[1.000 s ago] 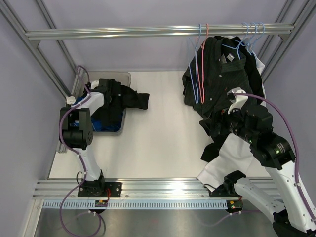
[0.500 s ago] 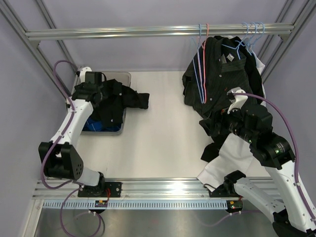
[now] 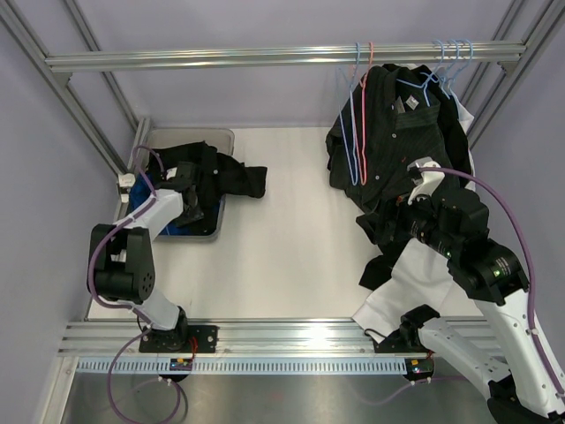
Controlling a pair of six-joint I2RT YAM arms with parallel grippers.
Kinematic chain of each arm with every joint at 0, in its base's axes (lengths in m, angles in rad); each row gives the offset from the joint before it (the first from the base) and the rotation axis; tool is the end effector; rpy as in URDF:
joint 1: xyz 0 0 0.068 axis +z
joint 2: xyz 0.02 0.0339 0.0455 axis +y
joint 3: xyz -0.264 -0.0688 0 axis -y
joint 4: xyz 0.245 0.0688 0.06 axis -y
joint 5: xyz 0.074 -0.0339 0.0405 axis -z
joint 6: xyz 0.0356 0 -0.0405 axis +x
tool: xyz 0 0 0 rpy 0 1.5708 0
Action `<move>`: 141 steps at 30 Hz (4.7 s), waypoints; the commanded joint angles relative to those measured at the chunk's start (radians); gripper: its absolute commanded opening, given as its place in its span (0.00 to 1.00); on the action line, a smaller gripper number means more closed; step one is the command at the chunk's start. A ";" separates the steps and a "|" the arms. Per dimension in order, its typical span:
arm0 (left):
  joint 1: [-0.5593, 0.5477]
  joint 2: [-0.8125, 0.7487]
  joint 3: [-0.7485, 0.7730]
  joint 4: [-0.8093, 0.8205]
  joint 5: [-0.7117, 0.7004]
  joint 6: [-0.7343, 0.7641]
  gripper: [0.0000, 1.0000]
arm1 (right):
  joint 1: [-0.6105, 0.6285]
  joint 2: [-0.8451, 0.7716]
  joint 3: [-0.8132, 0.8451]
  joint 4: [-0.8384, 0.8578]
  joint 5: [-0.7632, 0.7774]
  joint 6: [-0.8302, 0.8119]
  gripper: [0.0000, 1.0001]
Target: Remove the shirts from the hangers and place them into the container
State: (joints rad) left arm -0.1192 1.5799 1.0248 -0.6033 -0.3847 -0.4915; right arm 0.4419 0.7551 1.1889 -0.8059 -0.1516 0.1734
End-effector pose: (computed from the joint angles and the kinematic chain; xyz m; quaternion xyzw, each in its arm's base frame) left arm 0.3045 -0.0230 0.2013 -0.2163 0.9369 0.1180 0.2479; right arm 0.1121 0.0590 0.4122 -0.1525 0.8102 0.2299 0.5171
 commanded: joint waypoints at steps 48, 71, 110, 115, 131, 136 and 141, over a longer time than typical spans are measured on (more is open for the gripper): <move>-0.441 0.275 0.670 -0.036 -0.522 0.214 0.00 | -0.003 -0.043 0.003 -0.067 -0.006 -0.018 1.00; -0.037 0.256 0.331 0.244 -0.494 0.418 0.18 | -0.003 -0.014 0.015 -0.050 -0.023 -0.022 0.99; -0.407 0.330 0.537 0.068 -0.402 0.433 0.93 | -0.003 -0.003 0.015 -0.050 -0.060 0.018 0.99; -0.405 0.408 0.558 0.083 -0.457 0.459 0.80 | -0.003 -0.023 0.003 -0.062 -0.054 0.026 1.00; -0.401 0.391 0.572 0.100 -0.465 0.462 0.37 | -0.003 -0.031 -0.008 -0.059 -0.040 0.029 0.99; -0.390 0.379 0.575 0.094 -0.470 0.459 0.25 | -0.002 -0.030 -0.011 -0.059 -0.040 0.026 0.99; -0.385 0.341 0.574 0.068 -0.473 0.459 0.13 | -0.003 -0.025 -0.009 -0.058 -0.042 0.021 0.99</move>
State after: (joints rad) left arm -0.5137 2.0094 1.5574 -0.5453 -0.8207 -0.0338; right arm 0.4419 0.7261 1.1831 -0.8688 -0.1856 0.1982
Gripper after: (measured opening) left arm 0.140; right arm 0.993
